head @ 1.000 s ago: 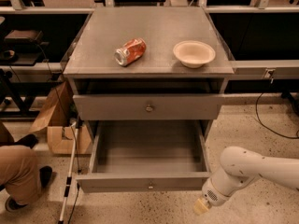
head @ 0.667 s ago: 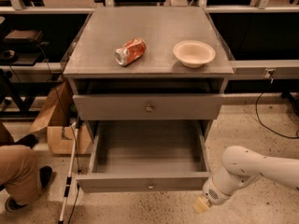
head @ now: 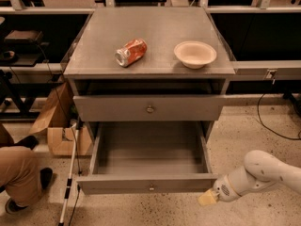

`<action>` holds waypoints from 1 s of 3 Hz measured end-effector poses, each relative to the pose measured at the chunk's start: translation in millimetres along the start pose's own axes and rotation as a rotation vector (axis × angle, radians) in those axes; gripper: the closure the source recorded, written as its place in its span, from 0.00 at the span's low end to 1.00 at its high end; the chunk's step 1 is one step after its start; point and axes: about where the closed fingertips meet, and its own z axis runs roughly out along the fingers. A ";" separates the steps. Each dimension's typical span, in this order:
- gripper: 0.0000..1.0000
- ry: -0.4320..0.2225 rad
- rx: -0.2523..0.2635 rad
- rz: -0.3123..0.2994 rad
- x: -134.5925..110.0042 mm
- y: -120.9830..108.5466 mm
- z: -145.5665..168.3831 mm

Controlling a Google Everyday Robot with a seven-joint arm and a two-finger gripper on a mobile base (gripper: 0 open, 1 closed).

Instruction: Close middle drawer

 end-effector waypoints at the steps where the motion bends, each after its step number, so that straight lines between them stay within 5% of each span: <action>1: 1.00 -0.161 -0.045 0.080 -14.5 -13.1 -10.0; 2: 1.00 -0.319 -0.079 0.142 -44.9 -10.7 -13.5; 3: 1.00 -0.374 -0.083 0.172 -64.9 -15.7 -7.8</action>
Offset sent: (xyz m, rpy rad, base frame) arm 0.0631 0.0106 0.0335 0.3062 -0.1446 -0.3734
